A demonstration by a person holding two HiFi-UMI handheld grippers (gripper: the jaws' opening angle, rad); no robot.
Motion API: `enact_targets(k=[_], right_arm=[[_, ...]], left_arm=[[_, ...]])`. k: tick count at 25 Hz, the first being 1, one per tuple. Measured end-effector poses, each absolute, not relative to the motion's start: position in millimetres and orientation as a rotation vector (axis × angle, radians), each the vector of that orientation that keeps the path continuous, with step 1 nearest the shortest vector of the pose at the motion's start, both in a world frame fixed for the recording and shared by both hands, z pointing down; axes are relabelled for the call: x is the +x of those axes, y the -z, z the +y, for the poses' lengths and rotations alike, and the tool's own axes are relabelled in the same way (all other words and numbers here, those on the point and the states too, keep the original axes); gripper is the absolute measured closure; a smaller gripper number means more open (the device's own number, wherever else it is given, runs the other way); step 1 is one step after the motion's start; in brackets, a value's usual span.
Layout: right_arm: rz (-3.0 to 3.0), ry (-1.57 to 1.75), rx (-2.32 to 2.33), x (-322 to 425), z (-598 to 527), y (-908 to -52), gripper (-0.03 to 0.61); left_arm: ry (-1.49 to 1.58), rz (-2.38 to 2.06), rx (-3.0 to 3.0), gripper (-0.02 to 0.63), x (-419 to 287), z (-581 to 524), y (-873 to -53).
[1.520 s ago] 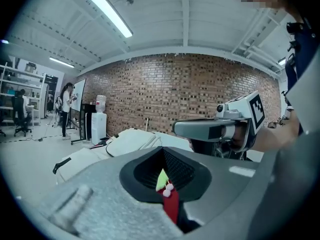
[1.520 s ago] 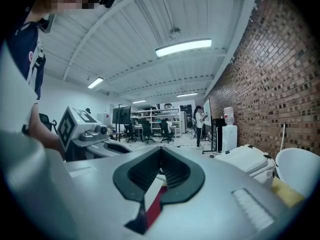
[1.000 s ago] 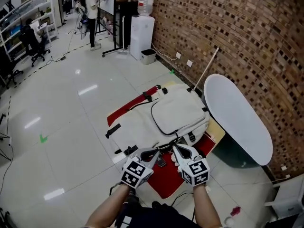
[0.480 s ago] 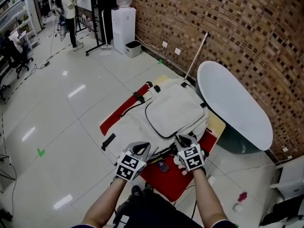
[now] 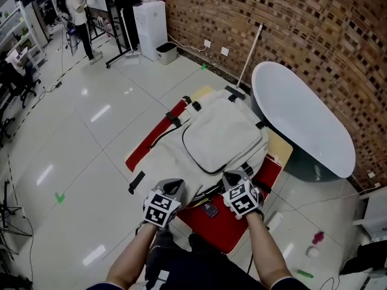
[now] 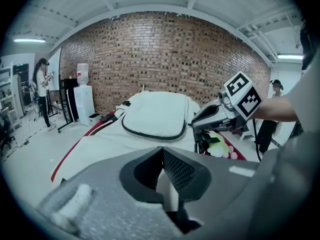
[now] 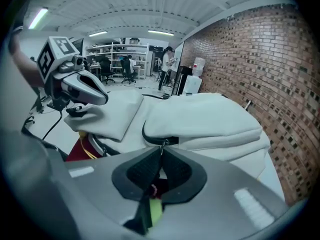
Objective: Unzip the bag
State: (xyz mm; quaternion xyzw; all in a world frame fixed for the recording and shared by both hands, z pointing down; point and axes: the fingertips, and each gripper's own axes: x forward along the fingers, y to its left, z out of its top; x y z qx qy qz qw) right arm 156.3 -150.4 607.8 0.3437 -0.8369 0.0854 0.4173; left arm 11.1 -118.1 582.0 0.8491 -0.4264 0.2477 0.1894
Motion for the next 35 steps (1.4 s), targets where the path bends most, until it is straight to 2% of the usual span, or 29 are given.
enact_targets(k=[6, 22, 35], right_arm=[[-2.045, -0.28, 0.862, 149, -140, -615, 0.56], [-1.921, -0.422, 0.997, 72, -134, -617, 0.548], [-1.933, -0.518, 1.075, 30, -163, -621, 0.54]], left_arm=[[-0.676, -1.111, 2.439, 0.612, 6, -122, -583], [-0.645, -0.743, 2.62, 0.612, -25, -112, -566], [-0.652, -0.69, 2.62, 0.612, -52, -137, -575]])
